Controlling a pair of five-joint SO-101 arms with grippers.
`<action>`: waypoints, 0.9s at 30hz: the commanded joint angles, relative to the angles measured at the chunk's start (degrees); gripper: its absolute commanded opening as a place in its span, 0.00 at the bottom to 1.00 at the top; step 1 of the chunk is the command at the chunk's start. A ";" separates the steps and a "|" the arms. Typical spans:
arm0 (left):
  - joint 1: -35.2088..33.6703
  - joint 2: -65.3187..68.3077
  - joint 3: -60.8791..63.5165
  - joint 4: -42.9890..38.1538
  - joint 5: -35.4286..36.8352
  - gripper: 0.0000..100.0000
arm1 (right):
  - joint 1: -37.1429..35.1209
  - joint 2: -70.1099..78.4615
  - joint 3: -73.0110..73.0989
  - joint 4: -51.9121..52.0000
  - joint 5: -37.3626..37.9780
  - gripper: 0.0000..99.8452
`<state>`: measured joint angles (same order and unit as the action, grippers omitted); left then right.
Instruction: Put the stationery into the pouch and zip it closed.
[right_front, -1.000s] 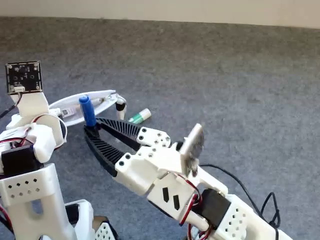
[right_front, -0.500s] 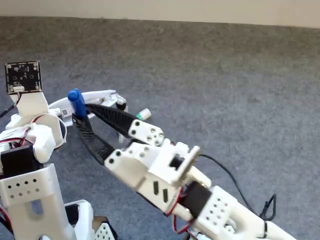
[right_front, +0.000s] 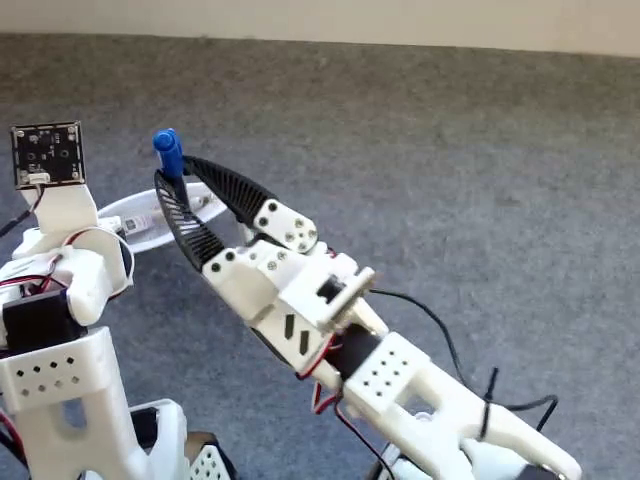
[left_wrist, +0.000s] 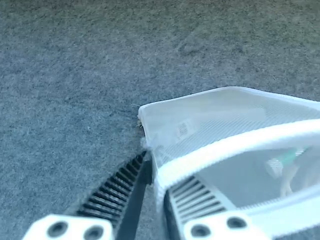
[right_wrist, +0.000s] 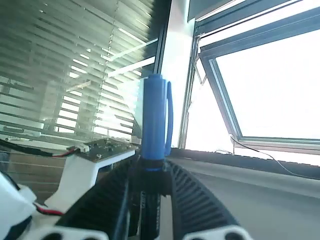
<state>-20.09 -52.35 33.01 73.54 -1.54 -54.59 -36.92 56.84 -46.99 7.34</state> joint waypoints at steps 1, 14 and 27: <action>1.71 -0.04 -0.57 -0.44 -0.44 0.01 | 0.75 4.53 -0.57 -4.79 0.35 0.00; 1.54 -0.04 -0.48 -0.44 -0.44 0.01 | 0.48 19.21 -0.66 -12.44 0.79 0.00; 1.63 -0.22 -0.40 -0.44 -0.44 0.01 | -3.47 21.76 4.70 -12.35 18.55 0.01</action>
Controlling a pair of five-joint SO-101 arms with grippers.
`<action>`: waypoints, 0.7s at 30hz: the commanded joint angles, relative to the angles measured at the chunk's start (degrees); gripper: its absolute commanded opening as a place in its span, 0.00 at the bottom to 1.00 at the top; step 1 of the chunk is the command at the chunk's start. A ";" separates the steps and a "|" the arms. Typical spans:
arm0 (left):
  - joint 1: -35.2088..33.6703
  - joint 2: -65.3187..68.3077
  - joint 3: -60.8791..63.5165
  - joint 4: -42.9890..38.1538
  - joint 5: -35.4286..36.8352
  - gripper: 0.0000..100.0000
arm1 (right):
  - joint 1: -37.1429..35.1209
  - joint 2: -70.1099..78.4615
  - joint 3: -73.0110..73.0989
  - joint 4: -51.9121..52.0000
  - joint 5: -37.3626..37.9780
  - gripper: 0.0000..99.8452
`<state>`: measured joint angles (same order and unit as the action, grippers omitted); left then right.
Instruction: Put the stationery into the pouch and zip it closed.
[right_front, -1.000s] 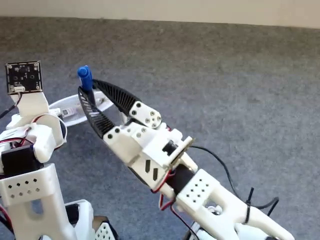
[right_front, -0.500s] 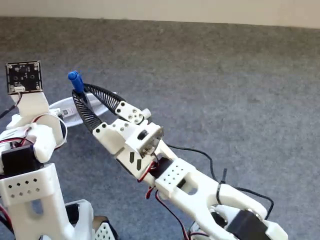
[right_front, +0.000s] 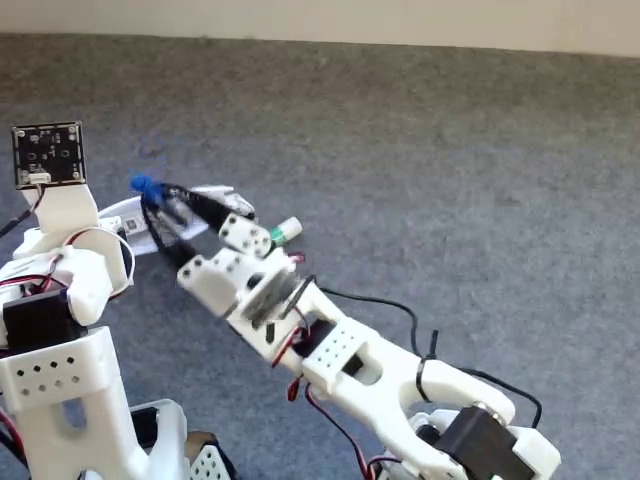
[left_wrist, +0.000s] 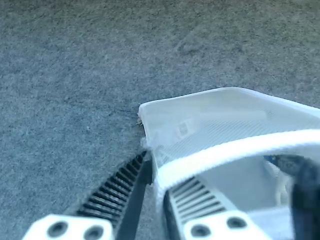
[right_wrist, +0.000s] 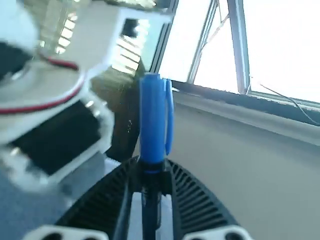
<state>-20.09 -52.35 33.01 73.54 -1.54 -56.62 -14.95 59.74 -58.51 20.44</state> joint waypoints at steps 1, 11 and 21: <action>1.63 -0.22 -0.40 -0.44 -0.44 0.01 | -1.71 -0.22 2.77 -0.84 5.80 0.01; 1.63 -0.22 -0.40 -0.44 -0.53 0.01 | -2.07 -0.22 4.62 -0.66 5.71 0.20; 1.54 -0.13 -0.40 -0.44 -0.53 0.01 | -1.80 -14.73 9.63 4.44 5.71 0.20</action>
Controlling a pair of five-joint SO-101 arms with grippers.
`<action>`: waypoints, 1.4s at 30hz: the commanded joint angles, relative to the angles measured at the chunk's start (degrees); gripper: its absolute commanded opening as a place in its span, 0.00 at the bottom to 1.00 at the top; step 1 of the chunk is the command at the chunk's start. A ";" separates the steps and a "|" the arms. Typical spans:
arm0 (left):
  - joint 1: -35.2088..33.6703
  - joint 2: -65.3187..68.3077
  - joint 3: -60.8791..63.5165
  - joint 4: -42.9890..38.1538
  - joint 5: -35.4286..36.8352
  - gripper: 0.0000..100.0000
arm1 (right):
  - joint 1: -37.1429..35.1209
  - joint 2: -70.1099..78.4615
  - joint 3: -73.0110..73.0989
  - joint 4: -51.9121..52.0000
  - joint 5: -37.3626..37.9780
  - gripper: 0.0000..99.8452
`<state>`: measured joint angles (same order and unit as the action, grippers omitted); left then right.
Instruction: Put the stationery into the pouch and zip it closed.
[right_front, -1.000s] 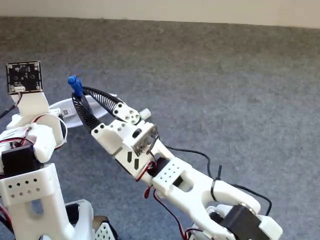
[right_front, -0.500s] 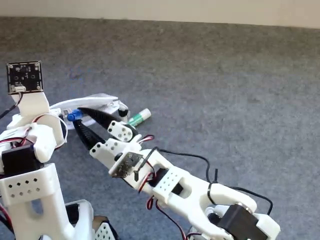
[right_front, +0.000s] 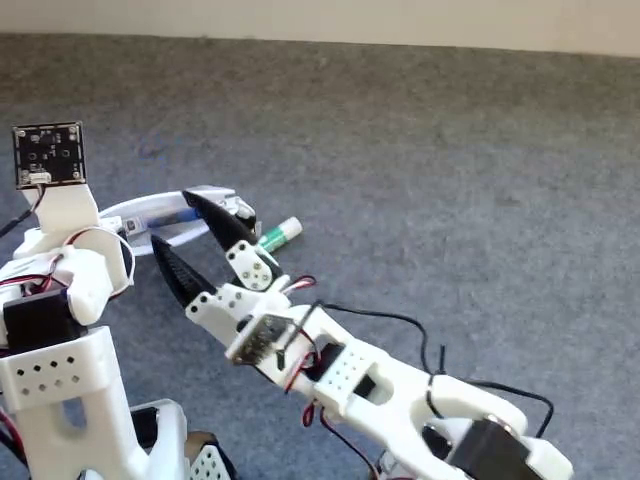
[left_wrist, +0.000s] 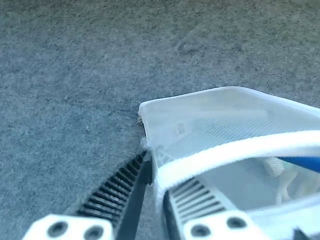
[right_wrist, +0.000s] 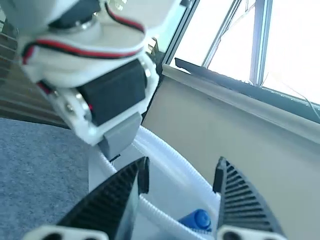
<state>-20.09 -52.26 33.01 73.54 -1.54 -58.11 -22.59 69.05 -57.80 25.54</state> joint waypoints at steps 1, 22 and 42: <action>1.54 -0.22 -0.40 -0.44 -0.53 0.01 | -0.22 -9.45 0.48 7.16 0.35 0.20; 1.36 -0.48 -0.40 -0.26 -0.53 0.01 | 10.24 -4.00 -28.26 63.08 -33.76 0.01; 1.36 -0.48 -0.48 0.53 -0.53 0.01 | 6.02 8.84 -50.15 105.45 -25.93 0.01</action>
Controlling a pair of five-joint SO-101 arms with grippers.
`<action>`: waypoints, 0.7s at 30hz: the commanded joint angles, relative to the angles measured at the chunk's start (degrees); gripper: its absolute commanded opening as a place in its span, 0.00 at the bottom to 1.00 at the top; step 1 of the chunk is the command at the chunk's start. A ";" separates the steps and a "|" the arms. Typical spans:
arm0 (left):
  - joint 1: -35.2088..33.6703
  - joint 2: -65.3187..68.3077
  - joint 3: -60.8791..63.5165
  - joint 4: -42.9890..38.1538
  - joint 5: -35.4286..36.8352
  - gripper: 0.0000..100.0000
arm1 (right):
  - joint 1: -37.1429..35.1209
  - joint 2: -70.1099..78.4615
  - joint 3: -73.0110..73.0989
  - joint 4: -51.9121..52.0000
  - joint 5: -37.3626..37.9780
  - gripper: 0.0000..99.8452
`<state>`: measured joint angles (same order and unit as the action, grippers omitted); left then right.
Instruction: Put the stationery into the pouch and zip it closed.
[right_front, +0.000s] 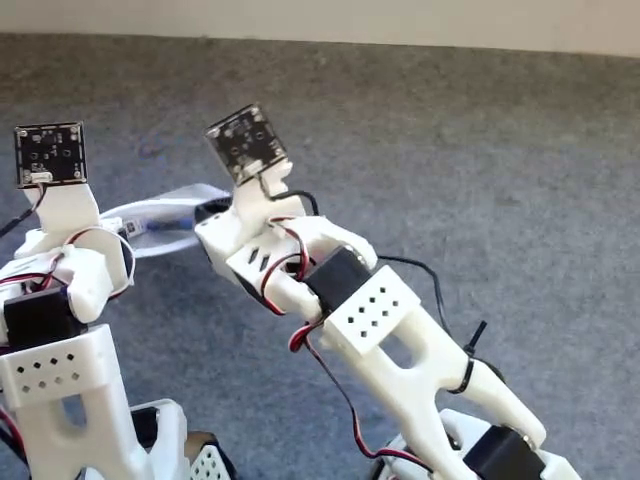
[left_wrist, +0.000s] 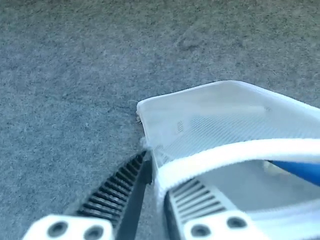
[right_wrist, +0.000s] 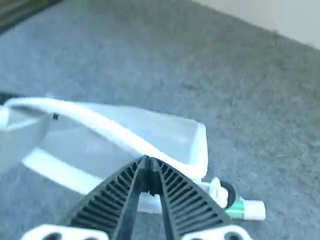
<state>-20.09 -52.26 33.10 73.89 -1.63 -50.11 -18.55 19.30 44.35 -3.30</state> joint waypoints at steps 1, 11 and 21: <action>1.36 -0.48 -0.57 0.18 -0.44 0.01 | -1.98 5.76 -0.40 3.65 3.69 0.01; 1.36 -0.48 -0.57 0.09 -0.44 0.01 | -1.89 -5.14 -1.71 3.82 4.48 0.01; 1.36 -0.48 -0.57 0.00 -0.44 0.01 | -1.98 -9.36 -1.63 3.74 -1.49 0.01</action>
<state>-20.09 -52.26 33.10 73.89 -1.63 -51.60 -26.46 18.77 48.48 -4.00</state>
